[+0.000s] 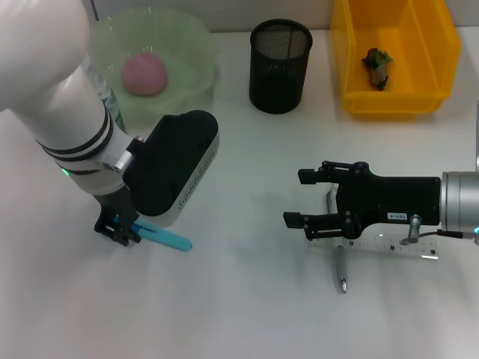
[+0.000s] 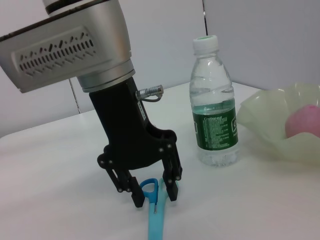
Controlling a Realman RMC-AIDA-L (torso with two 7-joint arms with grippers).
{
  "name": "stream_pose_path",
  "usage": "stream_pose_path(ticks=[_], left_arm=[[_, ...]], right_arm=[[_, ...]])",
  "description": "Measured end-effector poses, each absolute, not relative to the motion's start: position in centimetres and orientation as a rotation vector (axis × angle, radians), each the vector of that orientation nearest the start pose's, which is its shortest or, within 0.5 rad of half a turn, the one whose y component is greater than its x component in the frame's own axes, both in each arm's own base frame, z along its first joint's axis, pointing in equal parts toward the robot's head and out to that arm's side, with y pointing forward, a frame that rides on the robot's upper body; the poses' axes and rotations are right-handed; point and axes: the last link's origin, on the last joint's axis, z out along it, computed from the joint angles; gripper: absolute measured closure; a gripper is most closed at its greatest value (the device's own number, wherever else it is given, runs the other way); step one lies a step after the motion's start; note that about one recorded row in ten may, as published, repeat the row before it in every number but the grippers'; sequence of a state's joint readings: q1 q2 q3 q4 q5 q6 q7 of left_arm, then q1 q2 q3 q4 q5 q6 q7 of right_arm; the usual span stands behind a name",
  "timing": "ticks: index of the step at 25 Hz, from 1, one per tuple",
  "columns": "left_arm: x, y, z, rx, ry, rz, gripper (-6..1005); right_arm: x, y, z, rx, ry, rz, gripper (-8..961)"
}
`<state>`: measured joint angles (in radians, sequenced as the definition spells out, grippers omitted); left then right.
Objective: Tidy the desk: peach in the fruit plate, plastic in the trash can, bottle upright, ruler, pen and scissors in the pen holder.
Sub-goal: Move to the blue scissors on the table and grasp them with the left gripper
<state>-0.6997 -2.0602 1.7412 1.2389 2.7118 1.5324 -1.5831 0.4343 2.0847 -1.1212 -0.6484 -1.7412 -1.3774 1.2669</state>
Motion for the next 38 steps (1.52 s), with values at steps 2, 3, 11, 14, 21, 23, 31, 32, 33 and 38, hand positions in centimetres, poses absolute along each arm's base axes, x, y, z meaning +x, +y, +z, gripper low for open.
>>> stream_pose_path(ticks=[2, 3, 11, 14, 21, 23, 31, 32, 33, 38], left_arm=[[-17.78, 34.26, -4.77, -2.866, 0.869, 1.174, 494], [-17.78, 34.26, -4.77, -2.866, 0.869, 1.174, 494], [-18.01, 34.10, -4.85, -2.876, 0.857, 1.186, 502], [-18.03, 34.02, -4.94, -2.877, 0.856, 1.193, 508], [-18.05, 34.00, -4.97, -2.877, 0.857, 1.195, 523], [-18.03, 34.00, -4.99, -2.875, 0.859, 1.196, 533], [-17.91, 34.06, -5.06, -2.874, 0.864, 1.196, 563], [-17.91, 34.06, -5.06, -2.874, 0.864, 1.197, 563], [-17.91, 34.06, -5.06, -2.874, 0.864, 1.197, 564], [-17.89, 34.05, -5.10, -2.874, 0.866, 1.203, 564]], right_arm=[[25.92, 31.01, -4.79, -2.816, 0.480, 0.610, 124], [25.92, 31.01, -4.79, -2.816, 0.480, 0.610, 125], [26.02, 30.96, -4.77, -2.812, 0.487, 0.612, 124], [26.00, 30.97, -4.77, -2.812, 0.487, 0.613, 124], [25.99, 30.97, -4.77, -2.812, 0.487, 0.613, 124], [26.00, 30.97, -4.77, -2.812, 0.487, 0.613, 124], [26.00, 30.97, -4.77, -2.812, 0.487, 0.613, 124], [26.00, 30.97, -4.77, -2.812, 0.487, 0.613, 125], [26.00, 30.97, -4.77, -2.812, 0.487, 0.613, 125], [26.02, 30.95, -4.77, -2.811, 0.489, 0.613, 125]])
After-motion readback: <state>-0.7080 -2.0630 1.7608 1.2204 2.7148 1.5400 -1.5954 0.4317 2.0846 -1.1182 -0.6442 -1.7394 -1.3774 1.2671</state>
